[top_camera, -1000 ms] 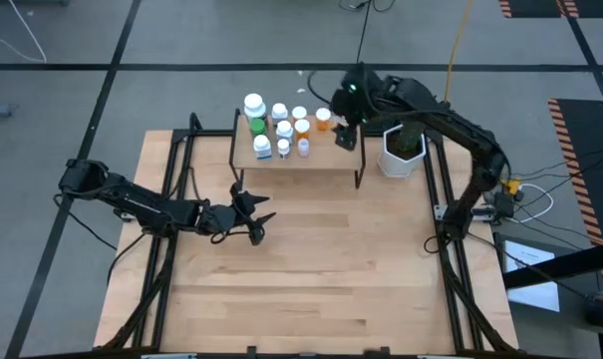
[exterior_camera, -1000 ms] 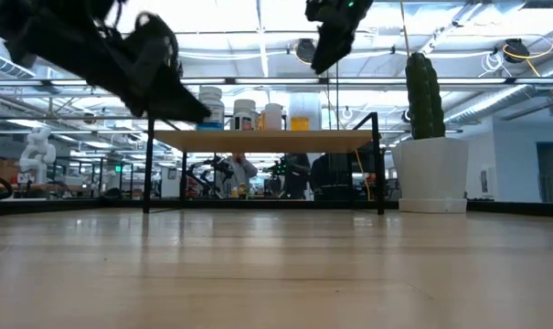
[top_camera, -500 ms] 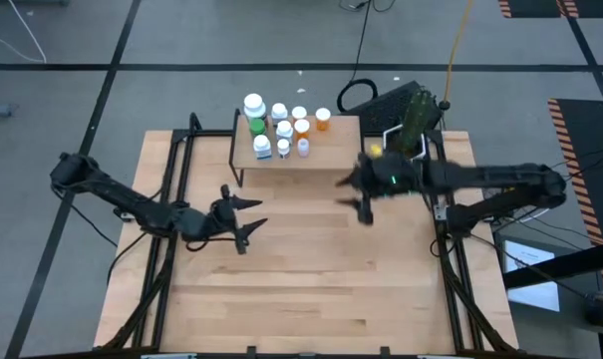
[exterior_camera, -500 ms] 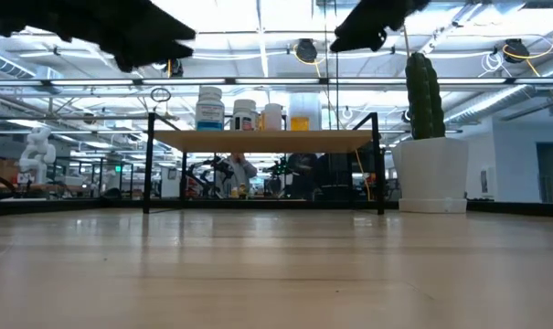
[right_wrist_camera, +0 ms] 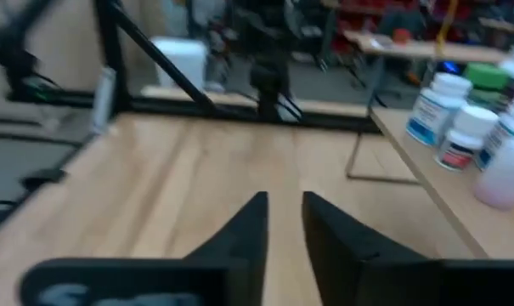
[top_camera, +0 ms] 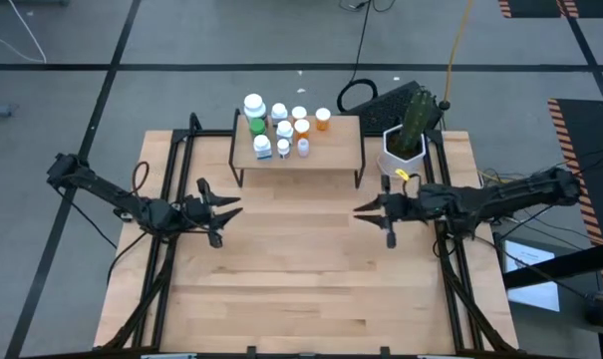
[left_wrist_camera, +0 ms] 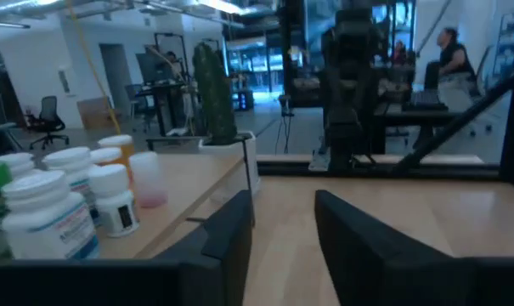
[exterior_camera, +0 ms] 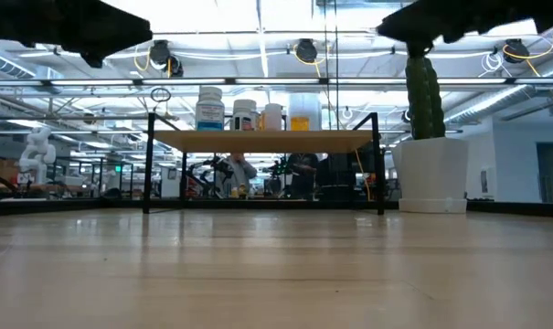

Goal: Pick and place medicine bottles onto shelf by color
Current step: Return to Home Position

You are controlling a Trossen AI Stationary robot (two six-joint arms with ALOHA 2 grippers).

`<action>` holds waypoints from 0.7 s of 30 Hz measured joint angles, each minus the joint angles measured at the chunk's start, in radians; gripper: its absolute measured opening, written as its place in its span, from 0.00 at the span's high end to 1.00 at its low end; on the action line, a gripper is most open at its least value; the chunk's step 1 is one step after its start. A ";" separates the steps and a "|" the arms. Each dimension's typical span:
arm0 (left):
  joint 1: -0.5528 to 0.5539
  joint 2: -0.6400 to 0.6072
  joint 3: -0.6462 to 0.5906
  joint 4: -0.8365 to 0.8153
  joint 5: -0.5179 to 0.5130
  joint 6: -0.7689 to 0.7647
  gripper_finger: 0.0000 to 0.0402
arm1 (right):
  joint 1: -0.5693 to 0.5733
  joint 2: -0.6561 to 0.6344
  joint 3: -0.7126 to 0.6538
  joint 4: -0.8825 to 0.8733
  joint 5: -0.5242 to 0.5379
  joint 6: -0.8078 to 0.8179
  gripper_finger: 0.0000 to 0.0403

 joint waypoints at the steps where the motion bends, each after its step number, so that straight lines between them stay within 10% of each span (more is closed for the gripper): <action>1: 0.009 -0.022 -0.009 -0.001 0.012 0.000 0.69 | -0.003 -0.030 -0.030 0.028 -0.024 -0.002 0.85; 15: 0.060 -0.340 -0.027 -0.333 0.072 -0.005 0.98 | -0.044 -0.386 -0.261 0.081 -0.081 0.022 1.00; 21: 0.060 -0.425 -0.027 -0.436 0.069 -0.019 0.96 | -0.047 -0.453 -0.334 0.133 -0.101 0.076 1.00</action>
